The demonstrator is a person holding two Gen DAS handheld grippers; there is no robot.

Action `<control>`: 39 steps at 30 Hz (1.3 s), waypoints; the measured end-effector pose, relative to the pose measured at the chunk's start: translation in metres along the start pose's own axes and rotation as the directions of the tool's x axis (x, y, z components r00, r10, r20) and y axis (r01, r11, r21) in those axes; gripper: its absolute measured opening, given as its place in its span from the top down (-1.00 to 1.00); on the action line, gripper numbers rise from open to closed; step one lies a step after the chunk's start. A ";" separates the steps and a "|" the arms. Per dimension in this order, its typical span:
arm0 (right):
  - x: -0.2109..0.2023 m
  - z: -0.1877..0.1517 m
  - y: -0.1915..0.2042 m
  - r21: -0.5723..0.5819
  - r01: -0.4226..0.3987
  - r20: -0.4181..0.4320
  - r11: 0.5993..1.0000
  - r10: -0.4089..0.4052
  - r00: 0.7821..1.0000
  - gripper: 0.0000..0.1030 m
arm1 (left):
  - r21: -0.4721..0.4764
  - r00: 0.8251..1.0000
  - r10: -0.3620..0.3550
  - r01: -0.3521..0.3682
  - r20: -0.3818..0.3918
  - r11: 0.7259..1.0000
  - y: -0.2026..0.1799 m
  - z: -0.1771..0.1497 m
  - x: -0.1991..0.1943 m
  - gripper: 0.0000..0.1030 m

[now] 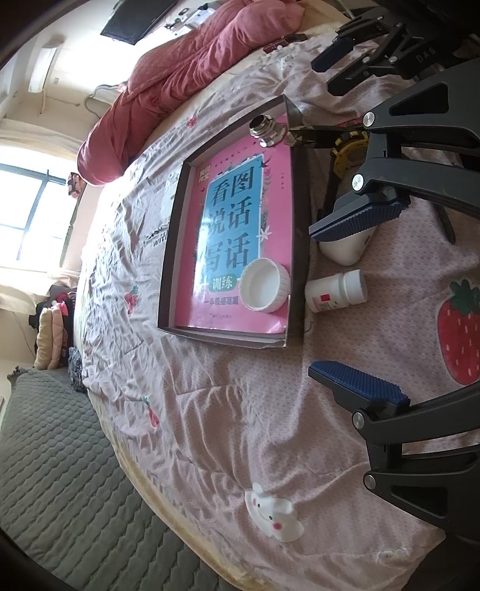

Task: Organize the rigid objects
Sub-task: 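Grasp the red lighter with the right tool while the left tool approaches the white pill bottle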

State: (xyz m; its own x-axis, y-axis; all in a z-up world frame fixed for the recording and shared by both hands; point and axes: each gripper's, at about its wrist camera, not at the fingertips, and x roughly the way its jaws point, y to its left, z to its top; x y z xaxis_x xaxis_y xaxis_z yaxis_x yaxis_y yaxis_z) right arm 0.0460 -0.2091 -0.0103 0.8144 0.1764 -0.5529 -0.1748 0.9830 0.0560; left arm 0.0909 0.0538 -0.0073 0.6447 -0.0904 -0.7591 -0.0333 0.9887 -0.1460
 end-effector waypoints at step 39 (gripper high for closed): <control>0.021 -0.026 -0.004 0.033 0.014 -0.218 0.999 -0.007 0.976 -0.18 | 0.017 0.997 0.027 -0.026 -0.079 1.000 0.006 -0.032 0.005 -0.34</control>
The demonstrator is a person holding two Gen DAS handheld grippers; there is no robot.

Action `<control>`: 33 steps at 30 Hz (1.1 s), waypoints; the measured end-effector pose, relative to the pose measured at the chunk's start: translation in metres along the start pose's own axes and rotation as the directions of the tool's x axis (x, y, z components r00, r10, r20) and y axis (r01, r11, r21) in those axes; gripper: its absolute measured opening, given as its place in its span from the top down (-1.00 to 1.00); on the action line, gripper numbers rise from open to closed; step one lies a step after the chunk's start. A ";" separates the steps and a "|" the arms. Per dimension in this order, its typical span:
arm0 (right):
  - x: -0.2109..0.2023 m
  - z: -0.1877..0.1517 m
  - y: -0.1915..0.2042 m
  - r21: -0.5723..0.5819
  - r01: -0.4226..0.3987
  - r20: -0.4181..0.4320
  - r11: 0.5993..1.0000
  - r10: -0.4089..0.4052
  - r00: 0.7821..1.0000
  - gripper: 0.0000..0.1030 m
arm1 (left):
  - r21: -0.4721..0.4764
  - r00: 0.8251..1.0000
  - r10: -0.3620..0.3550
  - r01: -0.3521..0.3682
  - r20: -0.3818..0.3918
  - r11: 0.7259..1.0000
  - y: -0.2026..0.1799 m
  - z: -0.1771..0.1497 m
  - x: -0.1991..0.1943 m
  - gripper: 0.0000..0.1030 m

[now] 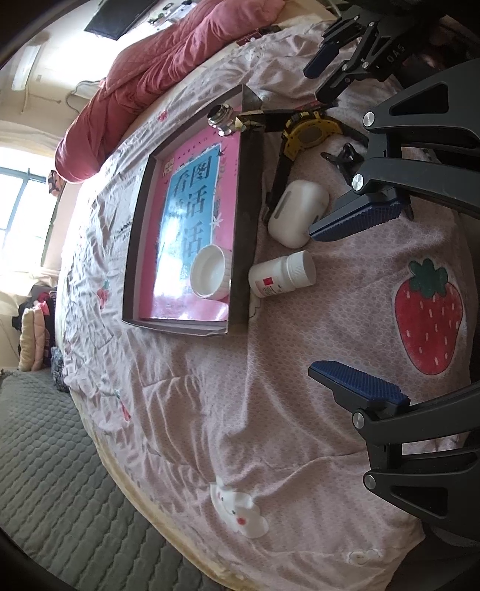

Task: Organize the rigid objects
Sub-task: 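Grasp the red lighter with the right tool while the left tool approaches the white pill bottle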

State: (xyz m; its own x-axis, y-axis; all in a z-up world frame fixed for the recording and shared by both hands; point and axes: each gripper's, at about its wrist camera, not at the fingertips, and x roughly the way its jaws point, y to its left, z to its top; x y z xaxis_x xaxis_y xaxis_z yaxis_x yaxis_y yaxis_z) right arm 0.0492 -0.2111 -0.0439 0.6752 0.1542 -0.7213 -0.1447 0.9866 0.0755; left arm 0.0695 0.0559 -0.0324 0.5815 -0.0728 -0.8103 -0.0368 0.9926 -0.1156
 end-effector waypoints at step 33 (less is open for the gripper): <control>0.028 0.003 -0.012 0.046 0.072 -0.067 0.996 -0.068 0.995 -0.17 | 0.009 1.000 0.013 -0.013 -0.015 1.000 -0.014 0.001 0.022 -0.34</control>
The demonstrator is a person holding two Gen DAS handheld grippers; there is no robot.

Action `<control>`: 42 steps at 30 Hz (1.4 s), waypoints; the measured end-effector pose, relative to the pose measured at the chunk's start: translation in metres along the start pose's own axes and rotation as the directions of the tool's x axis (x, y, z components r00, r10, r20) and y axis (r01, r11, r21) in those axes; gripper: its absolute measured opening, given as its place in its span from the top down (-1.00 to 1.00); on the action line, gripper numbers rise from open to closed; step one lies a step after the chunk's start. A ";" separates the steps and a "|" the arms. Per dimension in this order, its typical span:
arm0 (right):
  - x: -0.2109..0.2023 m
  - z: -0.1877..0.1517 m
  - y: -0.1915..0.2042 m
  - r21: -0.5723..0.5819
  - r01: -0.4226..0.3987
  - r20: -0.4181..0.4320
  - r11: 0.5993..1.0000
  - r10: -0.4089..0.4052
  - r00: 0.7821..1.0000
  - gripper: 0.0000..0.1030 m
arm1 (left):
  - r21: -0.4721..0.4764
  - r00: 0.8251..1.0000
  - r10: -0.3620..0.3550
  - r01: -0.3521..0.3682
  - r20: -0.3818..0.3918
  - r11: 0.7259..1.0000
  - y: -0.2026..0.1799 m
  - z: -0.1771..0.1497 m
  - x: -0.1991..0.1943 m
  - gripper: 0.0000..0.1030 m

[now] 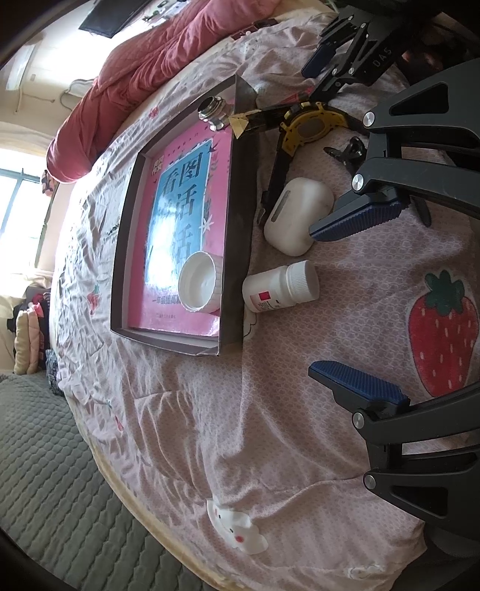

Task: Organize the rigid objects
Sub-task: 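Grasp the red lighter with the right tool while the left tool approaches the white pill bottle, then grasp the white pill bottle with the left tool while the right tool lifts the lighter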

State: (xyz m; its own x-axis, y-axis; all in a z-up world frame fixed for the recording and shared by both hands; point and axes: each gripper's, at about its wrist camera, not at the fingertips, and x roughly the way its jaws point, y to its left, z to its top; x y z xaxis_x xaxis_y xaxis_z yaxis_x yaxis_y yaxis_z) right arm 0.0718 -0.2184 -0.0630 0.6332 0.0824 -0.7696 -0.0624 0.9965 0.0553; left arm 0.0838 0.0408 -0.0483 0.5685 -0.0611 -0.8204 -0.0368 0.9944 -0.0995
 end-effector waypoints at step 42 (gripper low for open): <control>0.027 0.020 -0.001 -0.042 -0.112 0.019 0.993 0.113 0.993 0.55 | -0.036 0.991 0.130 -0.131 -0.021 0.991 -0.001 0.028 0.057 -0.09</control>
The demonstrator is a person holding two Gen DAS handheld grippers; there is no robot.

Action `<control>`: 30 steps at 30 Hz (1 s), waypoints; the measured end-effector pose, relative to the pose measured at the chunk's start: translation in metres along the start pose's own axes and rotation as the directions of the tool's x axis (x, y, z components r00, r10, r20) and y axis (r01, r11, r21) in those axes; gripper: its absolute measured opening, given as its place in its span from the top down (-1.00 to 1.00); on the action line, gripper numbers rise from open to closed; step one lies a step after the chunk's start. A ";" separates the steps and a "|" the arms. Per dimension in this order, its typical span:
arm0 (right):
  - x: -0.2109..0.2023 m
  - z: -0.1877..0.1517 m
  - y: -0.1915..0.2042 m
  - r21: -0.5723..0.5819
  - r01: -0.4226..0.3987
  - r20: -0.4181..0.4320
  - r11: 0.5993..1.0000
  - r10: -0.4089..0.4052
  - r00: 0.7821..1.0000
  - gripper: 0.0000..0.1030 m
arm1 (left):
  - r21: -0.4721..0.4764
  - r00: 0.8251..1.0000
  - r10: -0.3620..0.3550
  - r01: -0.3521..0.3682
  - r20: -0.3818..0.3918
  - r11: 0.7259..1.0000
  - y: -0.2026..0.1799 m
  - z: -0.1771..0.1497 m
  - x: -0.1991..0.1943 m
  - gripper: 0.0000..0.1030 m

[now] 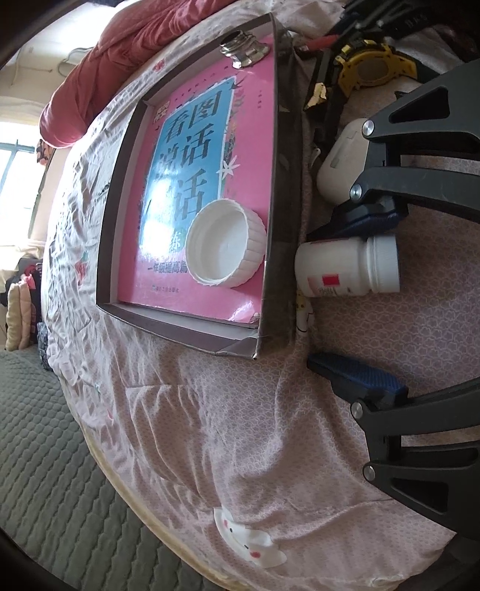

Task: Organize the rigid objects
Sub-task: 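Grasp the white pill bottle with the left tool while the right tool lifts the lighter, then carry the pill bottle and the lighter toward the grey box with both tools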

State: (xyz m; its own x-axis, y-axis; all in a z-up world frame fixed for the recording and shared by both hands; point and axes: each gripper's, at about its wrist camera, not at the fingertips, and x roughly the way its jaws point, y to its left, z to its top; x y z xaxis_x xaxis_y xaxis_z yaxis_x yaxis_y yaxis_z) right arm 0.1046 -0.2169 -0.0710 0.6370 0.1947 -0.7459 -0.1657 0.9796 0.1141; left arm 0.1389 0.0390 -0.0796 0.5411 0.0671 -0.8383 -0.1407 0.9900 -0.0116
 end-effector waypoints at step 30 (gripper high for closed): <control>-0.040 0.001 -0.013 0.063 -0.094 0.114 0.994 0.087 0.990 0.55 | -0.019 0.992 -0.114 0.115 0.050 0.993 0.024 -0.016 -0.047 0.48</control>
State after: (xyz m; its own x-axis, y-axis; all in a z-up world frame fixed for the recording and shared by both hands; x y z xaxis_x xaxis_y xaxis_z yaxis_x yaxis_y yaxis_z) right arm 0.0816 -0.2373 -0.0418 0.7016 0.2834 -0.6538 -0.1774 0.9581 0.2249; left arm 0.0971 0.0579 -0.0488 0.5947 -0.0396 -0.8030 -0.0935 0.9886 -0.1180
